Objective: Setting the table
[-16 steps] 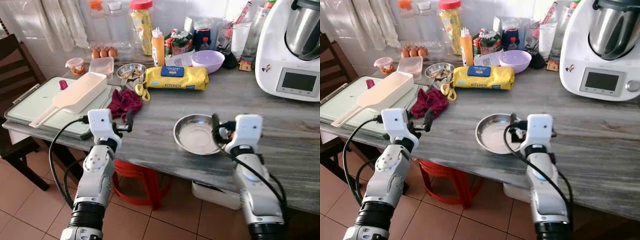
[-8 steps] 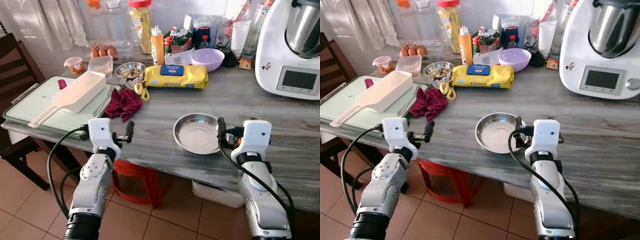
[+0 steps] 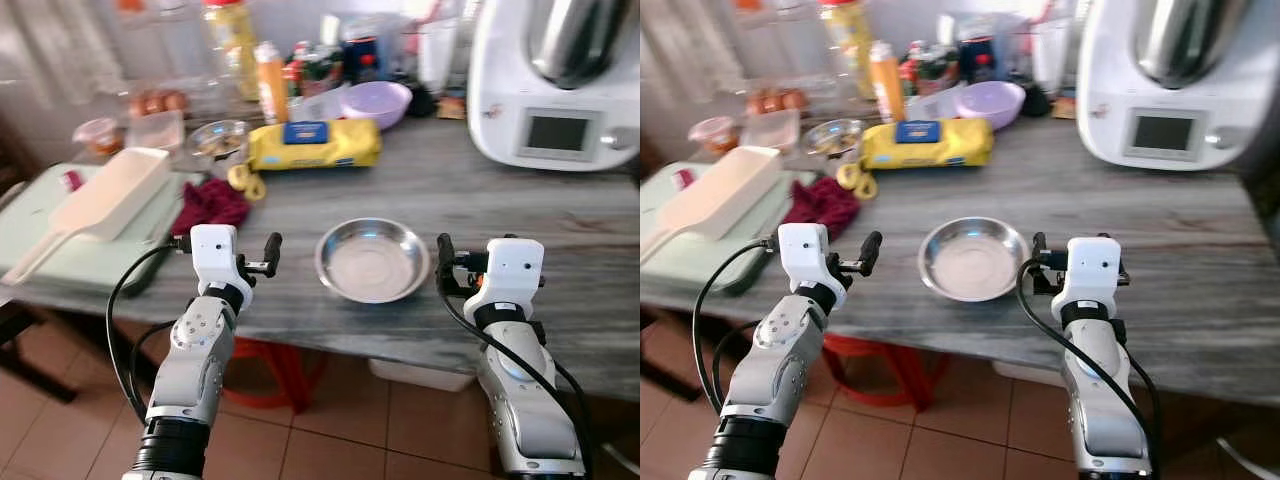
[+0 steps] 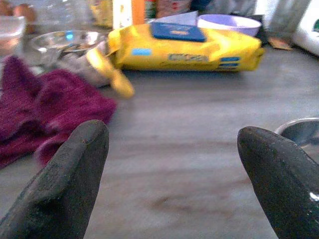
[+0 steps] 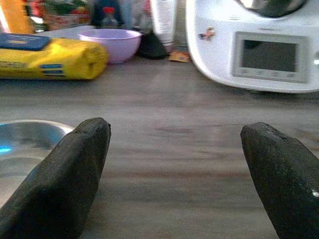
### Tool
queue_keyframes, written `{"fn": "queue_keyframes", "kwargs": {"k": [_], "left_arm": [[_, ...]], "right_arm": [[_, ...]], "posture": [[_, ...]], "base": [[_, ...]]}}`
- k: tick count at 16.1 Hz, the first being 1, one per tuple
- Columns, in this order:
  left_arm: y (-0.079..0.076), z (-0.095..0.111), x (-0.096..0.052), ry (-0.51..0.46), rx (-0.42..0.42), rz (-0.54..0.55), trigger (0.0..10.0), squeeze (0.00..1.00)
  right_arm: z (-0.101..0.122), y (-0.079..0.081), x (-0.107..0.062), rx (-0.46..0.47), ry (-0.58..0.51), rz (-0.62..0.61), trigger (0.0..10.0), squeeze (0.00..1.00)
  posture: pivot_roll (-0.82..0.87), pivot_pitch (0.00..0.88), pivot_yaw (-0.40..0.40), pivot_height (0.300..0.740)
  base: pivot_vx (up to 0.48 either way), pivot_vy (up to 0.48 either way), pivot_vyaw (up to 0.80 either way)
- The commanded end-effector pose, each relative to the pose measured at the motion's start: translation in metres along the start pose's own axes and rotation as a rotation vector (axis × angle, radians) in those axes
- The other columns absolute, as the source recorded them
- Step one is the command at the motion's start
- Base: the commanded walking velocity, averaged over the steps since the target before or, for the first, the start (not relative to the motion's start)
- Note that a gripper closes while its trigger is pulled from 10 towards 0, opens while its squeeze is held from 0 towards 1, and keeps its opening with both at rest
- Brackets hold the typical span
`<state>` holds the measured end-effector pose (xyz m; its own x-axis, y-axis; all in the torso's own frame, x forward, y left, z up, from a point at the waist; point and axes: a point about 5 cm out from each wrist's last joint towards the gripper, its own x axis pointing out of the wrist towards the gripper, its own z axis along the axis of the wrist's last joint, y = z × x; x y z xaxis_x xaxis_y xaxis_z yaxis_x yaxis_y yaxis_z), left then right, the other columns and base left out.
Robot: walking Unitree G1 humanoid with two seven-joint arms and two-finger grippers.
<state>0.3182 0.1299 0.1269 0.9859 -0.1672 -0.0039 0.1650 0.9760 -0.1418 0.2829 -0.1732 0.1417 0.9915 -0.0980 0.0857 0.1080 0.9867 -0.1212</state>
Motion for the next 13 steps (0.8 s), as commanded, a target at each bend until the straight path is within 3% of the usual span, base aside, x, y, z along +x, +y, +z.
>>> {"fn": "queue_keyframes", "kwargs": {"k": [1, 4, 8, 13], "left_arm": [[0.004, 0.012, 0.000, -0.051, 0.031, 0.019, 10.0, 0.00], [0.005, 0.024, -0.004, -0.139, 0.063, 0.049, 10.0, 0.00], [0.007, 0.013, -0.010, -0.091, 0.079, 0.075, 10.0, 0.00], [0.001, 0.009, -0.007, -0.067, 0.099, 0.076, 10.0, 0.00]], "right_arm": [[0.007, 0.003, 0.001, -0.011, -0.033, 0.015, 10.0, 0.00], [0.016, 0.005, 0.000, -0.041, -0.083, 0.046, 10.0, 0.00], [0.018, 0.008, 0.000, -0.045, -0.090, 0.064, 10.0, 0.00], [0.015, 0.004, -0.001, -0.059, -0.078, 0.054, 10.0, 0.00]], "posture": [[-0.10, 0.051, 0.108, 0.740], [-0.10, 0.058, 0.103, 0.740], [-0.10, 0.066, 0.096, 0.740], [-0.10, 0.067, 0.096, 0.740]], "base": [[0.000, 0.000, 0.00], [0.000, 0.000, 0.00], [0.000, 0.000, 0.00], [0.000, 0.000, 0.00]]}}
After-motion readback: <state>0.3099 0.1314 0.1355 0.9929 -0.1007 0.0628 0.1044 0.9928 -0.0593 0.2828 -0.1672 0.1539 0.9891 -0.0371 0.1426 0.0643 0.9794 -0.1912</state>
